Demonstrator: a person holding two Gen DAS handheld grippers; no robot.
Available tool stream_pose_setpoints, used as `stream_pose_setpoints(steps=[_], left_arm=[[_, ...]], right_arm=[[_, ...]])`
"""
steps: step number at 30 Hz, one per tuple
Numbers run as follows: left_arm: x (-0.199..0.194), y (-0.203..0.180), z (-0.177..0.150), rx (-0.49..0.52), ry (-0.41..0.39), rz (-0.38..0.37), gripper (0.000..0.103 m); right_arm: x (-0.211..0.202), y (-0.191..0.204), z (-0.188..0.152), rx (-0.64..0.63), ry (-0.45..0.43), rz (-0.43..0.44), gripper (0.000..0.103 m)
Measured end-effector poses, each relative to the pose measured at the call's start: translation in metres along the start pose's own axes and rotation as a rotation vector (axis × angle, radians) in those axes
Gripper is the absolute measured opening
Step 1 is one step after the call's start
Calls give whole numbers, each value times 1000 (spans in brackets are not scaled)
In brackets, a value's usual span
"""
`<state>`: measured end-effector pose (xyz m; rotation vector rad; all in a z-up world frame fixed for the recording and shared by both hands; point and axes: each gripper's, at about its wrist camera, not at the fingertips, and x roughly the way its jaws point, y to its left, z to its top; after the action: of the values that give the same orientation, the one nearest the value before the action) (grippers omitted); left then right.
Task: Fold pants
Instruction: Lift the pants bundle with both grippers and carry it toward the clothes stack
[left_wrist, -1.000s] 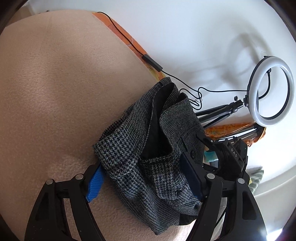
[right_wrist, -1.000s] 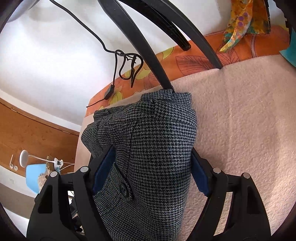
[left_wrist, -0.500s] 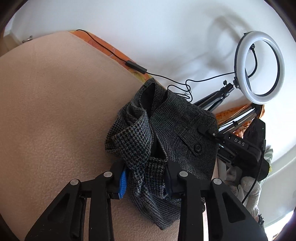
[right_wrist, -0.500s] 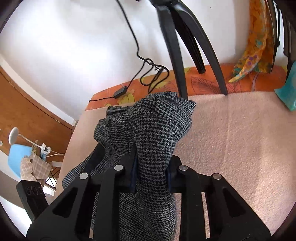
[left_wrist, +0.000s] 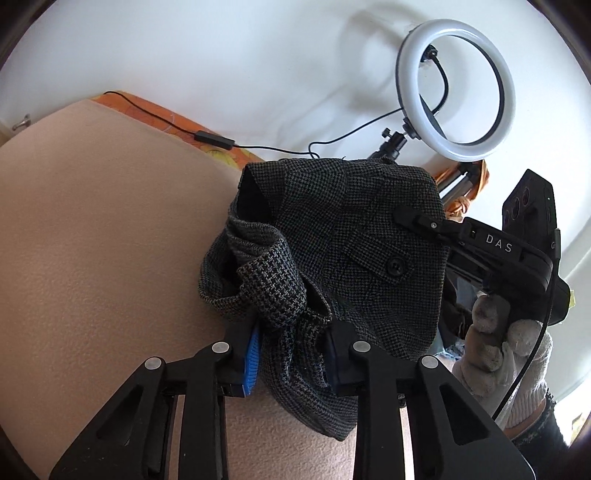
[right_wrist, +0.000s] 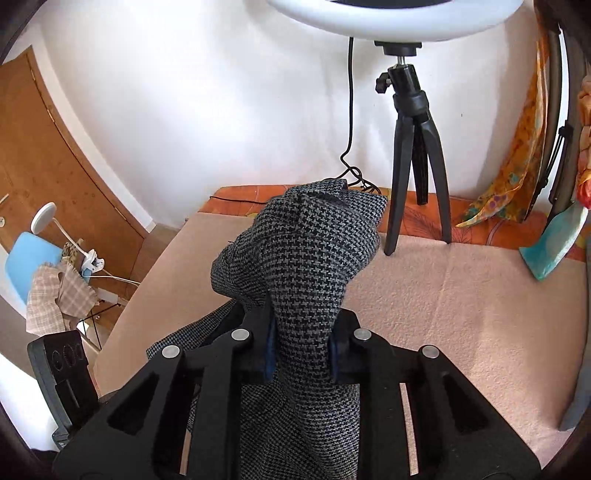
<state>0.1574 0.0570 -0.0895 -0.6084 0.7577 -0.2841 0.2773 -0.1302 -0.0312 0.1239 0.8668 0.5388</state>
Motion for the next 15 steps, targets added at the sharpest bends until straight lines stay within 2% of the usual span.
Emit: stream_pose_setpoints(steps=[6,15], left_arm=[[-2,-29,-8,86,-7,-37,26],[18,-57,-29,85,21,-107,26]], right_arm=[[-38,-15,-1,-2,-27,-22,22],[-87,-36,-1,-29,-43,-74,21]])
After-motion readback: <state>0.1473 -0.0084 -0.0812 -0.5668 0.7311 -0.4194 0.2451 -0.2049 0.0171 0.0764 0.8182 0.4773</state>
